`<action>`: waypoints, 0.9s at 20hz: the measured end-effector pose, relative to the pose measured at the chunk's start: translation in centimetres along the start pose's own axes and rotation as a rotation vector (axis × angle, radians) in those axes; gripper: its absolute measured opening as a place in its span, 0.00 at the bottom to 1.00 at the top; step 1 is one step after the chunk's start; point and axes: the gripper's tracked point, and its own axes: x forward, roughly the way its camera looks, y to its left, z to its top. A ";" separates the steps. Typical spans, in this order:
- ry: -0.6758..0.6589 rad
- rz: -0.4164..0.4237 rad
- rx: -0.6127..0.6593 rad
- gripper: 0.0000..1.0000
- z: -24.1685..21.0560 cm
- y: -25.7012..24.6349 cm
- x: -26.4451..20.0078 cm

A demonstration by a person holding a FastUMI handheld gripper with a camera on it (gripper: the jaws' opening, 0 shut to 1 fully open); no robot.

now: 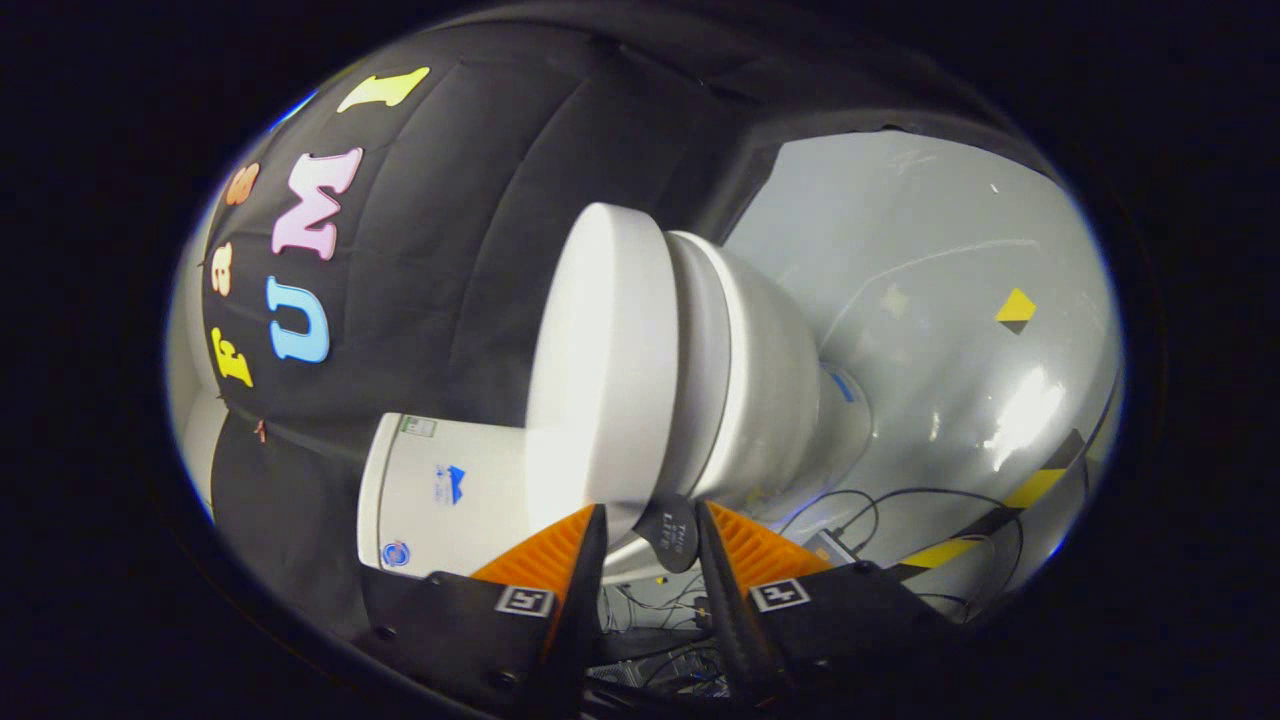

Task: Open the toilet lid.

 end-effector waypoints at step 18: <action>-0.166 -0.162 -0.251 0.06 0.6 7.2 -4.4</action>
